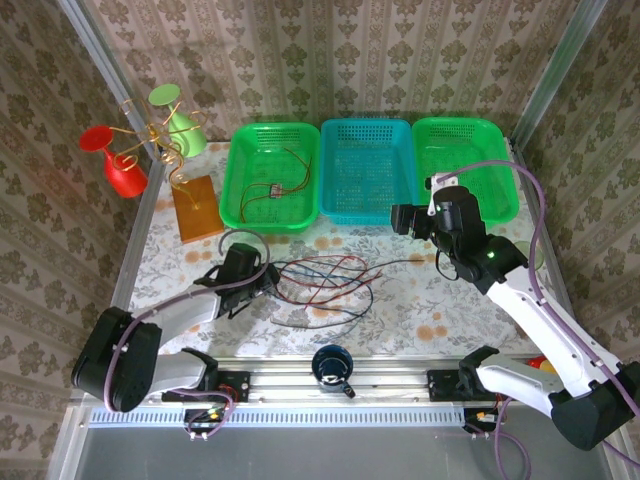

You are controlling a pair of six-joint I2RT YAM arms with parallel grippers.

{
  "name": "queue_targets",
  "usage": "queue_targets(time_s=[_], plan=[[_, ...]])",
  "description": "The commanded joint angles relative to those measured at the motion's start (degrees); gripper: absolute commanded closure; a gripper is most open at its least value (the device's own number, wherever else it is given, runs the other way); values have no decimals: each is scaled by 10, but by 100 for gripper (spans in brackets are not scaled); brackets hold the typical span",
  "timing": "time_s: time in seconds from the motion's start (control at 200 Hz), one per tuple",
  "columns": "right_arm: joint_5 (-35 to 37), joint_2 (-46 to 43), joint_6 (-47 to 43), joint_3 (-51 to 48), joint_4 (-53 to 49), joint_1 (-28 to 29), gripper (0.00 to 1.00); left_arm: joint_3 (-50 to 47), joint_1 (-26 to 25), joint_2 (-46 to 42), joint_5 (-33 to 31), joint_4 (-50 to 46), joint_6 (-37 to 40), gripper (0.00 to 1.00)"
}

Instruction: Untangle the cables

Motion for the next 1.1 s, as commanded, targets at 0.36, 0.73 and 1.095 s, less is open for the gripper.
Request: queue_targets(time_s=[0.36, 0.73, 1.095], plan=[[2, -13, 2, -2, -3, -4, 8, 55, 15, 50, -4, 29, 40, 54], [-2, -14, 2, 8, -14, -4, 8, 65, 15, 35, -56, -12, 57, 42], [-5, -11, 0, 14, -15, -4, 8, 83, 43, 65, -24, 23, 82, 57]])
